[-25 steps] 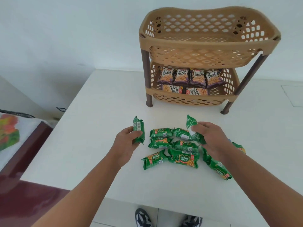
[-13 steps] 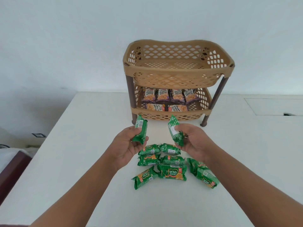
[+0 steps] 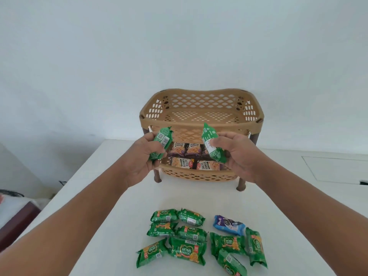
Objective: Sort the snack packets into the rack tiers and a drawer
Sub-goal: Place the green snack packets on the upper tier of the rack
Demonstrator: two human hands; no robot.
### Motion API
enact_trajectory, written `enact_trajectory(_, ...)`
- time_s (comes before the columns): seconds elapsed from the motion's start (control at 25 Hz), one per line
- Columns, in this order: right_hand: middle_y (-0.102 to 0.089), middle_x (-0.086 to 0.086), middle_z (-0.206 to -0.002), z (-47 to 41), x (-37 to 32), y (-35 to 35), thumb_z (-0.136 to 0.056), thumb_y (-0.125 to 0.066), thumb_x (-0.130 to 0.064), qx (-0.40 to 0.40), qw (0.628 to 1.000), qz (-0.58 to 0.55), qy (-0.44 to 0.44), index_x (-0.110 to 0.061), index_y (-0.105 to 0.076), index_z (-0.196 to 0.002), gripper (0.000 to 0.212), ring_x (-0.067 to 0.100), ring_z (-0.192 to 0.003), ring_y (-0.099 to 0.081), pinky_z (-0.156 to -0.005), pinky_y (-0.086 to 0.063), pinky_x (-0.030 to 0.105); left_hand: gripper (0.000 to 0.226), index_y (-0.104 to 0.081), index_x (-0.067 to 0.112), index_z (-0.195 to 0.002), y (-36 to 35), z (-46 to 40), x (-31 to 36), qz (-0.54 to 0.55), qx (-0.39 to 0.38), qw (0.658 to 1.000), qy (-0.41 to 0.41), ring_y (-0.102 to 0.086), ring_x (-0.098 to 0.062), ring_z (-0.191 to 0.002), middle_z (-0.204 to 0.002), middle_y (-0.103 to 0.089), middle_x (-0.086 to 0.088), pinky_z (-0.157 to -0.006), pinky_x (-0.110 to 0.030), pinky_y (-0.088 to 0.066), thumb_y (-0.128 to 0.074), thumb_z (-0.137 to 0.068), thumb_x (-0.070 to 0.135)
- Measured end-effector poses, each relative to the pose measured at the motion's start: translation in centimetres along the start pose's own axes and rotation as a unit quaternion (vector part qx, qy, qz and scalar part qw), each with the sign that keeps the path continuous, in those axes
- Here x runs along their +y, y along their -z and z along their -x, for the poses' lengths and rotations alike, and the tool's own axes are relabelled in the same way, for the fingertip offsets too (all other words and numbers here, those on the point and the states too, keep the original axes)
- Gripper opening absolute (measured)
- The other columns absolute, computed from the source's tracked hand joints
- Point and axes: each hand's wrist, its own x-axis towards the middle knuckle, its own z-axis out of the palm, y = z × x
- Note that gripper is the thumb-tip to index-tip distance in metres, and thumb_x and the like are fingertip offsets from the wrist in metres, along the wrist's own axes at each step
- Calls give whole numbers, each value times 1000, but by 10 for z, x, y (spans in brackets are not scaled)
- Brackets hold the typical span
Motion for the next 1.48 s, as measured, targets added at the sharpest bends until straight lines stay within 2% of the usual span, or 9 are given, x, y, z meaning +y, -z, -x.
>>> enact_trajectory(0.2, -78, 12, -99, -27, -48, 9, -84, -79, -6, 6, 997, 10, 78, -4, -66, -115, 33, 21, -80, -75, -74, -62, 35, 29, -66, 21, -124, 4, -28, 52, -94, -18, 995, -31, -66, -6, -76, -100, -75, 5, -69, -27, -41, -66, -95, 21)
enact_trajectory(0.4, -79, 4, -104, -62, -66, 7, -85, -82, -18, 50, 984, 107, 135, -19, -68, -116, 35, 18, -89, -78, -70, -63, 31, 45, -66, 32, -121, 9, -83, 87, -249, -35, 958, -137, -74, -22, -100, -114, -76, -1, -87, -38, -60, -71, -88, 1)
enact_trajectory(0.52, -76, -4, -100, -89, -71, 2, -89, -78, -24, 65, 964, 214, 141, -27, -65, -124, 38, 14, -84, -76, -64, -58, 24, 54, -67, 40, -112, 12, -124, 97, -342, -24, 923, -177, -74, -15, -88, -107, -74, 7, -77, -36, -61, -74, -80, -3)
enact_trajectory(0.6, -72, -6, -100, -111, -73, 0, -88, -78, -23, 82, 935, 314, 142, -31, -63, -124, 39, 13, -82, -72, -61, -53, 21, 52, -66, 42, -111, 13, -151, 99, -409, -53, 894, -175, -71, -5, -79, -109, -72, 10, -68, -27, -60, -76, -79, 1)
enact_trajectory(0.72, -70, -10, -99, -139, -70, -1, -84, -79, -21, 60, 881, 455, 117, -30, -64, -119, 39, 10, -75, -69, -55, -52, 18, 52, -63, 41, -118, 15, -189, 93, -545, -97, 822, -131, -63, -9, -107, -123, -64, 9, -91, -33, -53, -83, -78, 16)
enact_trajectory(0.92, -66, -5, -124, -179, -51, -7, -80, -82, -24, -42, 750, 659, 43, -22, -64, -130, 53, 14, -105, -61, -85, -47, 28, 58, -60, 34, -129, 15, -225, 70, -619, -161, 764, -87, -58, -16, -117, -129, -60, 7, -91, -33, -48, -85, -78, 18)
enact_trajectory(1.04, -66, -3, -128, -191, -41, -11, -82, -79, -19, -67, 735, 674, 20, -22, -65, -129, 49, 17, -115, -61, -96, -50, 31, 54, -64, 31, -127, 16, -235, 58, -657, -209, 722, -58, -61, -13, -110, -126, -66, 9, -96, -35, -52, -84, -78, 22)
enact_trajectory(1.28, -65, 0, -127, -194, -37, -6, -85, -80, -18, -105, 743, 661, -9, -23, -61, -132, 50, 17, -113, -61, -89, -46, 27, 58, -59, 35, -128, 16, -244, 52, -655, -234, 718, -26, -61, -11, -103, -118, -62, 9, -84, -29, -49, -84, -76, 32)
enact_trajectory(1.48, -64, 0, -132, -195, -37, -6, -90, -77, -25, -115, 738, 665, -10, -25, -59, -139, 52, 14, -111, -59, -82, -42, 22, 47, -62, 38, -120, 17, -245, 53, -638, -229, 735, -16, -60, -14, -109, -117, -60, 10, -91, -33, -50, -84, -78, 36)
